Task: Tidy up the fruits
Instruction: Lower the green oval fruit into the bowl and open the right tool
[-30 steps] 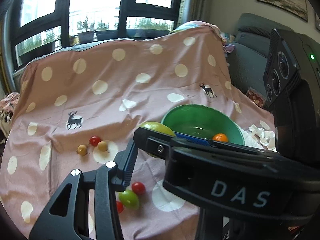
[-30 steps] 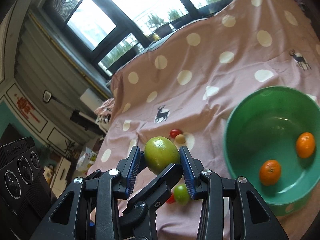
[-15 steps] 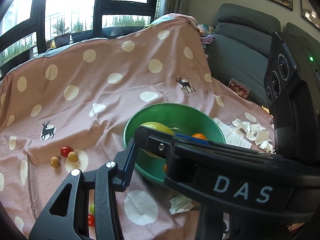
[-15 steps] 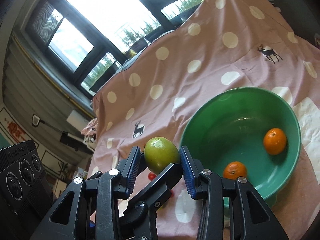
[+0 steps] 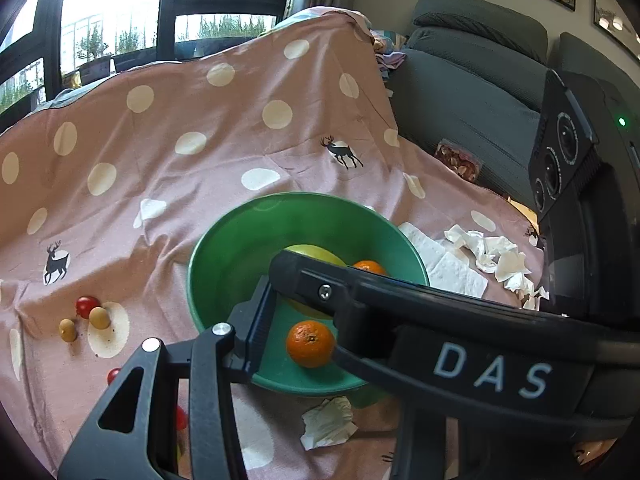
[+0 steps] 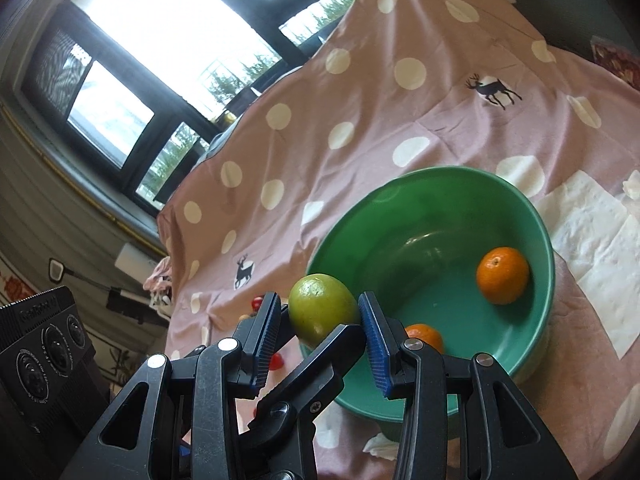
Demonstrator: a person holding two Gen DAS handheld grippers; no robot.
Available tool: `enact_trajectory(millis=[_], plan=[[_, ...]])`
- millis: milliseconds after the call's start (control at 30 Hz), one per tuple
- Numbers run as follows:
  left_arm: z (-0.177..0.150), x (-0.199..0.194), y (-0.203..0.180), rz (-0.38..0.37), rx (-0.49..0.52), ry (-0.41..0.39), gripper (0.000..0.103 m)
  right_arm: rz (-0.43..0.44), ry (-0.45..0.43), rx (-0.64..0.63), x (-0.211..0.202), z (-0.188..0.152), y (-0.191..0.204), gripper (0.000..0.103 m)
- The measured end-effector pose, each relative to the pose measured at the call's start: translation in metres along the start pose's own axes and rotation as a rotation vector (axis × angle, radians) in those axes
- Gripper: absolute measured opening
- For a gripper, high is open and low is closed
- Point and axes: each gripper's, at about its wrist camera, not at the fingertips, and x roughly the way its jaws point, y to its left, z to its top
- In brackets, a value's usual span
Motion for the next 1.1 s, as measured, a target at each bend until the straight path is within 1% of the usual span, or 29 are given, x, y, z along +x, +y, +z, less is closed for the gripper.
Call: enact_trajectory(millis=[300, 467, 633, 1100], plan=[[0.001, 0.018, -0.003, -0.019, 0.000, 0.031, 0.040, -0.022, 0.014, 0.052, 0.004, 0.002, -0.018, 0.043], [0.000, 0.026, -0.004, -0.045, -0.006, 0.044, 0.040, -0.039, 0.019, 0.074, 0.004, 0.003, -0.025, 0.043], [-0.001, 0.033, -0.002, -0.071, -0.016, 0.061, 0.040, -0.072, 0.024, 0.087, 0.005, 0.002, -0.029, 0.043], [-0.004, 0.044, -0.001, -0.105, -0.040, 0.084, 0.040, -0.109, 0.039, 0.109, 0.010, 0.003, -0.037, 0.043]])
